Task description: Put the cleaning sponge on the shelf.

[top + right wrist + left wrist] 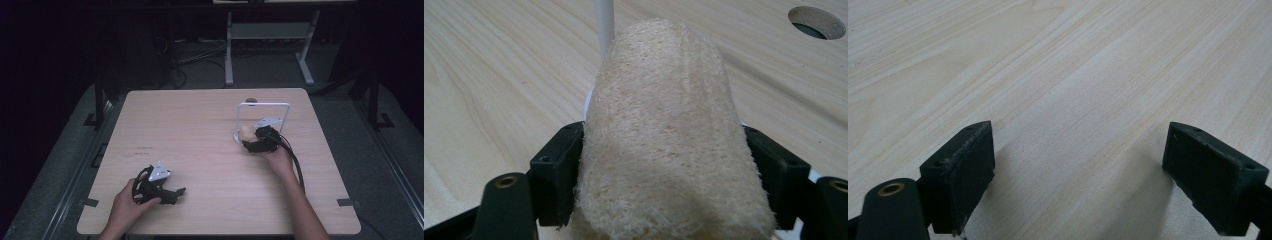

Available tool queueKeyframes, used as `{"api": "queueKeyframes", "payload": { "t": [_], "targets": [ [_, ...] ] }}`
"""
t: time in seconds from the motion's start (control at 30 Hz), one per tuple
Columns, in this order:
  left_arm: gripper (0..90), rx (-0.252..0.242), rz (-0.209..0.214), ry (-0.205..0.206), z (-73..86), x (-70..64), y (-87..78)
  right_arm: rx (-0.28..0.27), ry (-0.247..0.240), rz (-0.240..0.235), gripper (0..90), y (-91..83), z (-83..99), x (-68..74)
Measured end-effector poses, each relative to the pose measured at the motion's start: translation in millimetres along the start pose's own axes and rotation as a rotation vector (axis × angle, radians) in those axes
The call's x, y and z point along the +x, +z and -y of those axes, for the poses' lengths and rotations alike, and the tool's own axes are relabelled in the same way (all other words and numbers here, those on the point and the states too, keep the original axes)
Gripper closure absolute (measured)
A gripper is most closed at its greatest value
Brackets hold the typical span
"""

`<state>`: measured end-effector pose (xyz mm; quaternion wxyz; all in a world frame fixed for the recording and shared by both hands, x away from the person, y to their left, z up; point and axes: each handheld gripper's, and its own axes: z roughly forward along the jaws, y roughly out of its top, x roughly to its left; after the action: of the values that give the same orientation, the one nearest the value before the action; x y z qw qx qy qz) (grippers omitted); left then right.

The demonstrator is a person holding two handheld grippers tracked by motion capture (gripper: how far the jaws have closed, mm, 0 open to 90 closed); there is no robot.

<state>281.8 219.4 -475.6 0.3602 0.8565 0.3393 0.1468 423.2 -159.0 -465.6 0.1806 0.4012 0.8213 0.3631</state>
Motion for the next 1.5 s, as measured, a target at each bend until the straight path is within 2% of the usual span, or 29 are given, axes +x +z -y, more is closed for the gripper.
{"api": "queueKeyframes", "payload": {
  "t": [0.33,0.53,0.77,0.9,0.93,1.13,1.17,1.23,1.4,1.5],
  "targets": [
    [12.9,0.000,0.000,0.000,0.0,0.0,0.0,0.006,0.007,-0.005,22.2,0.8,0.3,-0.8],
    [12.8,0.000,0.000,0.000,0.0,0.0,0.0,-0.012,0.010,-0.005,20.0,-2.8,-1.5,-1.7],
    [12.8,0.000,0.000,0.000,0.0,0.0,0.0,-0.029,0.007,-0.002,18.2,-17.7,-6.6,-0.5],
    [12.8,0.000,0.000,0.000,0.0,0.0,0.0,-0.038,-0.001,0.003,17.7,-31.4,-9.5,2.4],
    [12.8,0.000,0.000,0.001,0.0,0.0,0.0,-0.041,-0.010,0.007,17.7,-39.5,-10.5,5.3],
    [12.8,0.000,0.000,0.000,0.0,0.0,0.0,-0.049,-0.014,-0.004,18.1,-55.8,-11.5,10.6],
    [12.8,0.001,0.000,0.000,0.0,0.0,0.0,-0.058,-0.022,-0.016,24.3,-63.1,-11.1,14.3],
    [12.8,0.001,0.000,0.000,0.0,0.0,0.0,-0.063,-0.020,-0.022,26.0,-65.3,-11.0,15.8],
    [12.8,0.000,0.000,0.000,0.0,-0.1,0.0,-0.073,-0.034,-0.076,49.1,-72.9,-8.7,24.2],
    [12.8,0.000,0.000,0.001,0.0,0.0,0.0,-0.051,-0.051,-0.120,65.4,-70.0,-7.9,30.3]
  ]
}}
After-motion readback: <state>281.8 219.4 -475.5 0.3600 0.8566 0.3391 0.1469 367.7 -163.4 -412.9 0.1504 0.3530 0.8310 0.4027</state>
